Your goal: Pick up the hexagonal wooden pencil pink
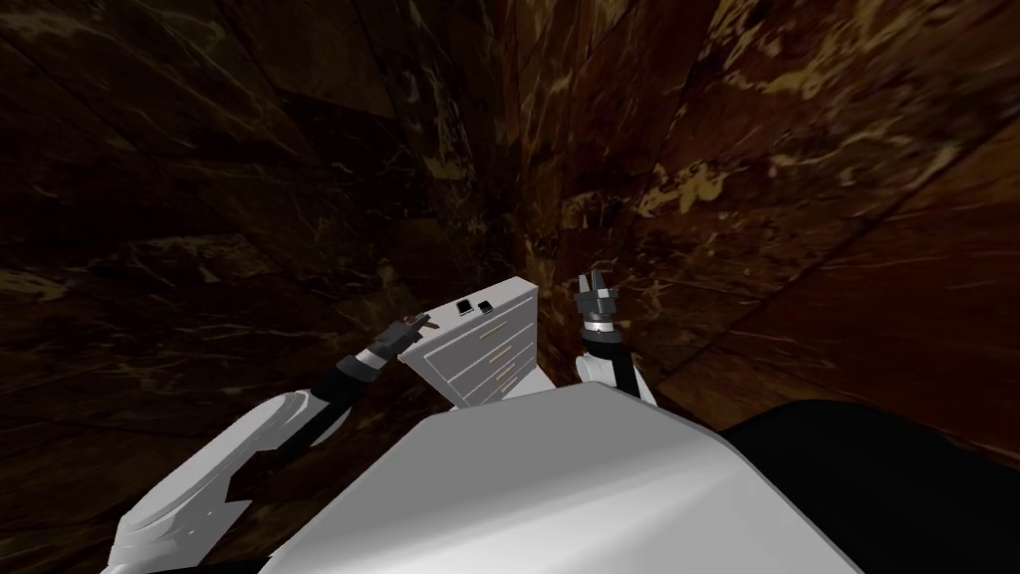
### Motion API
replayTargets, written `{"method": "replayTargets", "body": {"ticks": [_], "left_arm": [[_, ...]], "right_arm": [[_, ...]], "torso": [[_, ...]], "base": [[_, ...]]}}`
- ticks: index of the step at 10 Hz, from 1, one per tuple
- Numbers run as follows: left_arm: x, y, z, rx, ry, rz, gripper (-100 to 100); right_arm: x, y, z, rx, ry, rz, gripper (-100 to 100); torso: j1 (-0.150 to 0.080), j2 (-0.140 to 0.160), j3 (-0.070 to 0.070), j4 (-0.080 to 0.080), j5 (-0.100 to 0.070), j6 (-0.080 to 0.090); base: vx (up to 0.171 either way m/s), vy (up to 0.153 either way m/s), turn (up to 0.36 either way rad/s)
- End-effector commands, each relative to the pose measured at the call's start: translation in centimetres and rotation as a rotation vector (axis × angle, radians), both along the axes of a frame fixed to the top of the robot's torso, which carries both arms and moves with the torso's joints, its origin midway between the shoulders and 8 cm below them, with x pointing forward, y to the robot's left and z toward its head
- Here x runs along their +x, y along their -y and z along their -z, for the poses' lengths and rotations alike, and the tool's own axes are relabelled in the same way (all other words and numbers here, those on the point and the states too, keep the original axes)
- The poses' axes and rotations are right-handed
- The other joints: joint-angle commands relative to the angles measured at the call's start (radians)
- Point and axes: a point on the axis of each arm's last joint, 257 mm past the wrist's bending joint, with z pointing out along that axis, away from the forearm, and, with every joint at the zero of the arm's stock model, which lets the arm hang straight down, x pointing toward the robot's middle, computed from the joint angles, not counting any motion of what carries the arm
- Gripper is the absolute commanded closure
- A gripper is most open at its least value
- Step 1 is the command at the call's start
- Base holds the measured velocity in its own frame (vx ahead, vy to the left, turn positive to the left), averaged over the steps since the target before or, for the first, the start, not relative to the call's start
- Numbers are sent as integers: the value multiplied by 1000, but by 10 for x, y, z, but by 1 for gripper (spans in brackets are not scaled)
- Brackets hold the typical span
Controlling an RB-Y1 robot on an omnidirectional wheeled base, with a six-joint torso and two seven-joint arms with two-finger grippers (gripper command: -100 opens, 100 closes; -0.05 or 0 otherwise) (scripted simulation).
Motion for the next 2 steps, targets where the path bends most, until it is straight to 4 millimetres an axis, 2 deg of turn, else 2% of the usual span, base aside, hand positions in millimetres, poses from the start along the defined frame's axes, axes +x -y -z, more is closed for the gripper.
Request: {"method": "replayTargets", "body": {"ticks": [1, 2], "left_arm": [[0, 0, 0, 0, 0, 0, 100], [-1, 1, -1, 1, 2, 4, 0]], "right_arm": [[0, 0, 0, 0, 0, 0, 0], [0, 0, 0, 0, 0, 0, 0]], "torso": [[0, 0, 0, 0, 0, 0], [1, 0, 0, 0, 1, 0]], "base": [[-5, 3, 1], [0, 0, 0]]}}
